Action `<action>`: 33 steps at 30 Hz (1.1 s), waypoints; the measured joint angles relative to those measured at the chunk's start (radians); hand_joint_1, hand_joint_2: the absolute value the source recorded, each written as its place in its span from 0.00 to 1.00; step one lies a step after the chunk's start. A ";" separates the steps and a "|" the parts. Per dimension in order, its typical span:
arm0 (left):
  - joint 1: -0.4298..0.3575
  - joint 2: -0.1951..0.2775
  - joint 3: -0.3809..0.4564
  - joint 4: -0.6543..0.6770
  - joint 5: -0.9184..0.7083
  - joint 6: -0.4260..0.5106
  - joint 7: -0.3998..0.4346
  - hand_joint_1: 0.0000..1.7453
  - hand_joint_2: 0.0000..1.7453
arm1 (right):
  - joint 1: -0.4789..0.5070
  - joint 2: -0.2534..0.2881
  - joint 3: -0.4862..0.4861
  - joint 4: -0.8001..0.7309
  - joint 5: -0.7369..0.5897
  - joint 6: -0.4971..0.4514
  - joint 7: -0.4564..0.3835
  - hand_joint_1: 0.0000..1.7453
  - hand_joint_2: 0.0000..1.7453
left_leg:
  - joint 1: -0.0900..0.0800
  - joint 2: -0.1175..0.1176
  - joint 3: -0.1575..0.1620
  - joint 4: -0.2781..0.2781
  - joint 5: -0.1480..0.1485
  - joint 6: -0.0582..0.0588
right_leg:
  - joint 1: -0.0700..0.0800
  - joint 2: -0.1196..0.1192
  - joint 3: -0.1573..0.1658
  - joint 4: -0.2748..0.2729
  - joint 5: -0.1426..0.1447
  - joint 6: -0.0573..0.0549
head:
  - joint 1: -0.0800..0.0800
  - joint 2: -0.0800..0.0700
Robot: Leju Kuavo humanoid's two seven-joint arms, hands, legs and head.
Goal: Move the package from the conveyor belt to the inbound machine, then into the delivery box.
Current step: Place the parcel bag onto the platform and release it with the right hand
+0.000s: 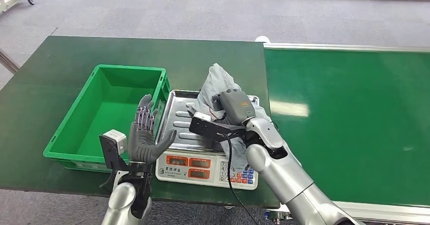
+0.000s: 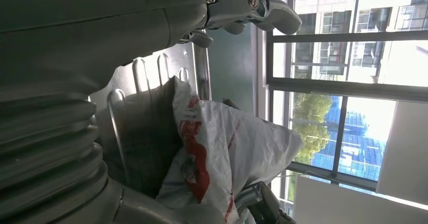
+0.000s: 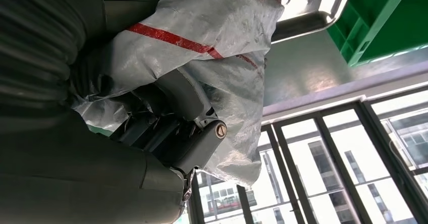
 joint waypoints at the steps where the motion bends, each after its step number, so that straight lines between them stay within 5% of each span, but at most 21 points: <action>1: -0.003 0.000 0.000 0.002 0.000 -0.001 0.000 0.00 1.00 | -0.002 0.000 0.002 0.000 -0.006 0.003 0.000 1.00 1.00 | 0.000 0.000 0.000 0.000 0.000 0.000 | 0.000 0.000 0.000 0.000 0.000 0.000 | 0.000 0.000; 2: -0.004 0.000 0.000 0.003 0.000 -0.002 0.000 0.00 1.00 | -0.003 0.000 0.004 0.000 -0.012 0.004 0.000 0.99 1.00 | 0.000 0.000 0.000 0.000 0.000 0.000 | 0.000 0.000 0.000 0.000 0.000 0.000 | 0.000 0.000; 6: -0.007 -0.001 0.000 0.007 -0.001 -0.004 0.002 0.00 1.00 | -0.006 0.000 0.004 0.000 -0.038 0.003 -0.001 0.00 1.00 | 0.000 0.000 0.000 0.000 0.000 0.000 | 0.000 0.000 0.000 0.000 0.000 0.000 | 0.000 0.000; 33: -0.005 -0.001 0.000 0.016 -0.004 -0.004 0.002 0.00 1.00 | -0.032 0.000 0.003 0.006 -0.081 -0.003 -0.001 0.00 1.00 | 0.000 0.000 0.000 0.000 0.000 0.000 | 0.000 0.000 0.000 0.000 0.000 0.000 | 0.000 0.000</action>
